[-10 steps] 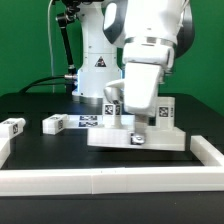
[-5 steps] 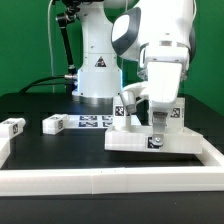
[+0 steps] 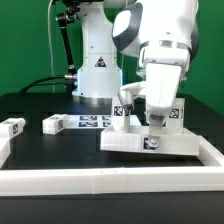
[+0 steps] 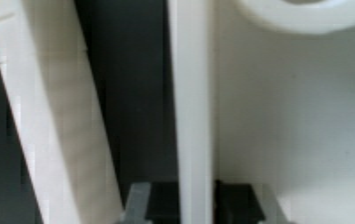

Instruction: Assemble square table

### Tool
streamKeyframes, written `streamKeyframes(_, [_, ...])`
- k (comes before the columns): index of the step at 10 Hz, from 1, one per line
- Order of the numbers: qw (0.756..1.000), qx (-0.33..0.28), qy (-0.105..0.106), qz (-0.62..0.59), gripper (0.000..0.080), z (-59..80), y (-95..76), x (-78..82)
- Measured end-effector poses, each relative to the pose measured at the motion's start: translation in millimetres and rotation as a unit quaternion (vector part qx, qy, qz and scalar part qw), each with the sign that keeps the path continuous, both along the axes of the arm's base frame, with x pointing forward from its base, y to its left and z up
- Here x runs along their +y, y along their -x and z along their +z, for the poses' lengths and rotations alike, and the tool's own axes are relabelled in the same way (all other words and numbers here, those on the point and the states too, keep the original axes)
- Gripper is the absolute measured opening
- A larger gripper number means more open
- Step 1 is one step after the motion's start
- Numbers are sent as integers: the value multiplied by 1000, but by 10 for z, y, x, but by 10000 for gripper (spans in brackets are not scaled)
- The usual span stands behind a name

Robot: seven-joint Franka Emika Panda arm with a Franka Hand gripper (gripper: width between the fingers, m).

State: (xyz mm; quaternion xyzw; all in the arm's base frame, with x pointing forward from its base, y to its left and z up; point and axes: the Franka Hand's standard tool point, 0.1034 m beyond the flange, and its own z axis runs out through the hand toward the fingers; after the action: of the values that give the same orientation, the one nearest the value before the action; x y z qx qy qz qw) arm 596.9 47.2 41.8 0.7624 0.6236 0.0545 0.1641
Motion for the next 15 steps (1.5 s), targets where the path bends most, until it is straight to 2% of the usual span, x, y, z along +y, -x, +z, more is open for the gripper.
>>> streamKeyframes(2, [998, 55, 15, 3, 76, 17, -60, -58])
streamKeyframes(6, [998, 56, 14, -5, 69, -1, -78, -64])
streamKeyframes(9, [998, 66, 17, 1, 69, -45, -166, 91])
streamKeyframes(12, [998, 66, 20, 7, 70, -54, -207, 118])
streamKeyframes(15, [997, 67, 28, 2, 70, -7, -379, 99])
